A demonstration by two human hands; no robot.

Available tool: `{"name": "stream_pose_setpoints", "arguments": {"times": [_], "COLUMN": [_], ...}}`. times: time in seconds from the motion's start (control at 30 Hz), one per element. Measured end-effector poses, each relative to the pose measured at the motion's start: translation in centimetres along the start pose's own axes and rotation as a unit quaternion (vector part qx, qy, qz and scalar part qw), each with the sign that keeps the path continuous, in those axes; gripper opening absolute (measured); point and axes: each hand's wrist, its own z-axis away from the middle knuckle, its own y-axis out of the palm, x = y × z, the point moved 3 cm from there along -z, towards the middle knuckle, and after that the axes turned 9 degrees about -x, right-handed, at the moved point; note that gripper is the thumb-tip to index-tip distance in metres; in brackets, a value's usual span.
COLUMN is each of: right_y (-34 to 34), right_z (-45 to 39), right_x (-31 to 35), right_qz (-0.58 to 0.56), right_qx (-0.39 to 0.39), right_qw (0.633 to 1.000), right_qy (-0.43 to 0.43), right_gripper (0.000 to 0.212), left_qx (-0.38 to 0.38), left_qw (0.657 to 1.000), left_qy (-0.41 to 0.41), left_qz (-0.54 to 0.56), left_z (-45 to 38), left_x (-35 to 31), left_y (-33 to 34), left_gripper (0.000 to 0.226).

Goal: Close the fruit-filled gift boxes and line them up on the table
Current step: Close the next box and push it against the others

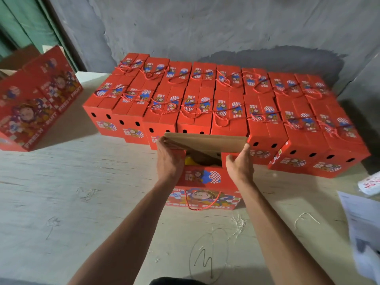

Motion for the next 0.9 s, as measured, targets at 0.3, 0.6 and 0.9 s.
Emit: {"name": "stream_pose_setpoints", "arguments": {"times": [0.3,0.6,0.9], "right_y": [-1.0,-2.0,-3.4], "right_z": [-0.2,0.8,1.1], "right_x": [-1.2,-1.9,-2.8], "right_qz": [-0.157,-0.175,-0.108], "right_qx": [-0.034,0.096,0.048], "right_qw": [0.987,0.978,0.982], "right_qy": [-0.006,-0.051,-0.148], "right_gripper": [0.026,0.088,0.074], "left_qx": [0.039,0.045,0.112], "left_qw": [0.999,0.997,0.986], "left_qy": [-0.013,0.058,0.117], "left_qz": [0.022,0.029,-0.033], "left_z": [0.6,1.0,0.3], "left_x": [1.7,1.1,2.7], "left_y": [-1.8,-2.9,-2.8], "left_gripper": [0.04,0.056,0.073]}}
